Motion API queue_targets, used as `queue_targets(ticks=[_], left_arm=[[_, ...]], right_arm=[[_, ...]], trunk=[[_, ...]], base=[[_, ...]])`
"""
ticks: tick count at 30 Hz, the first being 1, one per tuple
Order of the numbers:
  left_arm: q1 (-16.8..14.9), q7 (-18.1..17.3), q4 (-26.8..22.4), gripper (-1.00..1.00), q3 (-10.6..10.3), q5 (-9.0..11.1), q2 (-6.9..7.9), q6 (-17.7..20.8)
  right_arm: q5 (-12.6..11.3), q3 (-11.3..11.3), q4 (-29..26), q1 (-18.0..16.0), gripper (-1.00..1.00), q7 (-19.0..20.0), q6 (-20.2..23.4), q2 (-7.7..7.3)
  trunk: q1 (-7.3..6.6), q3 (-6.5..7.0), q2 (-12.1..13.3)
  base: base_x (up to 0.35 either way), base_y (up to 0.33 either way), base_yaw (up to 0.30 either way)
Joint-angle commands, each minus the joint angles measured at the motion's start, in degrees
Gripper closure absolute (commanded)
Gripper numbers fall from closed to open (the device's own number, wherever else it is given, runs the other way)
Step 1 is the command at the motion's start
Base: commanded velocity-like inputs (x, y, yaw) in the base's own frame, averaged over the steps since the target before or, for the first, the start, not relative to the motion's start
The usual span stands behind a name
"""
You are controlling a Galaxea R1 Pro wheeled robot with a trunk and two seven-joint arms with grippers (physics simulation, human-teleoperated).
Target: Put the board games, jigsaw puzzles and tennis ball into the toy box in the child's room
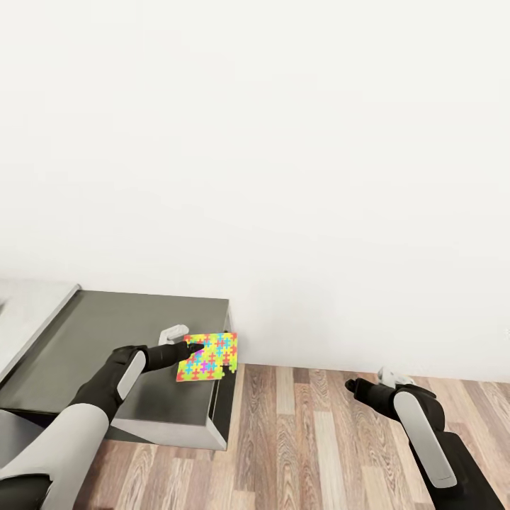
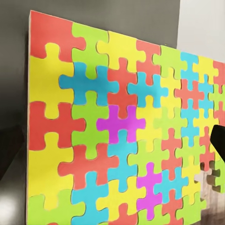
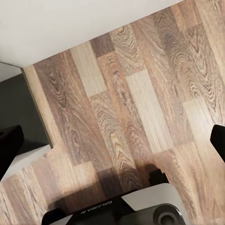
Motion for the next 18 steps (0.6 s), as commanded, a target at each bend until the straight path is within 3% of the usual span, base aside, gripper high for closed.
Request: queue_targets(ticks=[1,11,18], left_arm=[[0.0,0.0,0.0,-1.0,0.1,0.3,0.0,0.4],[0.0,0.1,-0.1,-1.0,0.2,0.2,0.21,0.3],[0.0,0.0,-0.4,-1.0,0.8,0.3,3.97,0.2]], right_arm=[[-0.6,0.0,0.0,0.0,-1.0,-0.6,0.1,-0.02],[-0.6,0.0,0.1,0.0,-1.0,-0.6,0.1,-0.02],[-0.6,-0.1,0.3,0.0,-1.0,-0.6,0.1,-0.01]], trunk=[[0.03,-0.1,-0.1],[0.03,-0.1,-0.1],[0.03,-0.1,-0.1]], base=[[0.0,-0.01,0.0],[0.0,-0.025,0.0],[0.0,0.0,0.0]])
